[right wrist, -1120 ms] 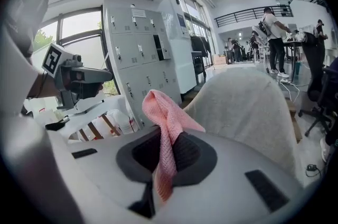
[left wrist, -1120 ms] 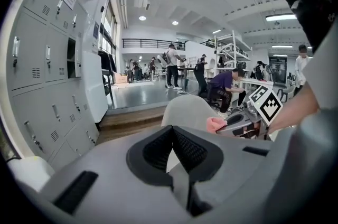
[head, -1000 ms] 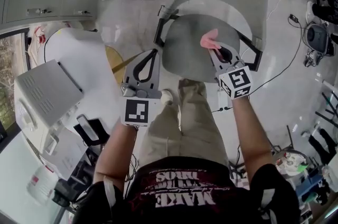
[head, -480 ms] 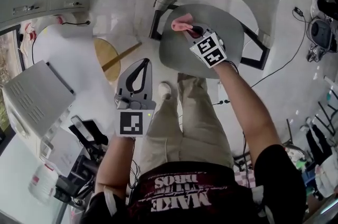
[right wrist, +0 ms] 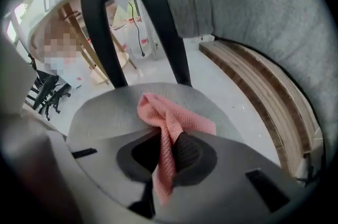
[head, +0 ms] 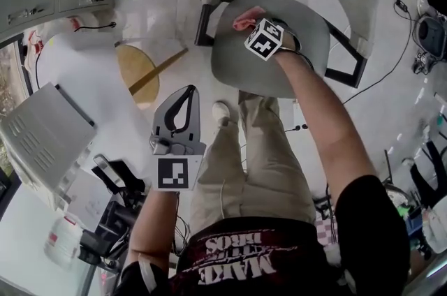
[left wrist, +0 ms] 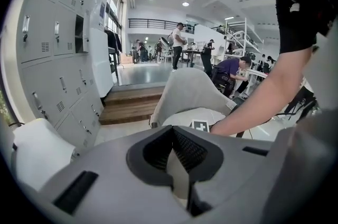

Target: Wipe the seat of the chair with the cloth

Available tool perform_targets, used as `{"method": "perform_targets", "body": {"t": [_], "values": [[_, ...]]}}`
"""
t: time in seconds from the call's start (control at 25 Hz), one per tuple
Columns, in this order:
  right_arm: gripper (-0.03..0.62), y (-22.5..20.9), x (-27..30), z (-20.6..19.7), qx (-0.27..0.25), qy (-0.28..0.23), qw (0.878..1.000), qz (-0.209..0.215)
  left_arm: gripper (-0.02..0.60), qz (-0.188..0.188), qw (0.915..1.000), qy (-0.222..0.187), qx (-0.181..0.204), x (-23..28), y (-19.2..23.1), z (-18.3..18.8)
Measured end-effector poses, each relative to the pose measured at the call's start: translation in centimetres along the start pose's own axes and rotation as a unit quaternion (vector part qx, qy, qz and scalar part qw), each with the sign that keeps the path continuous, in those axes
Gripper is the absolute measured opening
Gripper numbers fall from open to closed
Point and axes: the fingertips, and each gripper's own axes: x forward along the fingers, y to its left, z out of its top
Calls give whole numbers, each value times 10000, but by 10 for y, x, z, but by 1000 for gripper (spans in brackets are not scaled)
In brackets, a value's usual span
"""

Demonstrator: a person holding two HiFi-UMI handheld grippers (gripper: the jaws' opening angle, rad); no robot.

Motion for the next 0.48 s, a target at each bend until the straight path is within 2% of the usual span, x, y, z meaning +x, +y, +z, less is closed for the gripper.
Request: {"method": "perform_targets", "body": {"t": [0.24,0.48], "values": [[31,-36,-23,-77,491,559,9960,-498,6,-170,9998,-65,2,5,-13,4],[32,-63,-56,-155,1078,1090,9857,-698,5,-383,9989,-213,181,7,-24,17]]}}
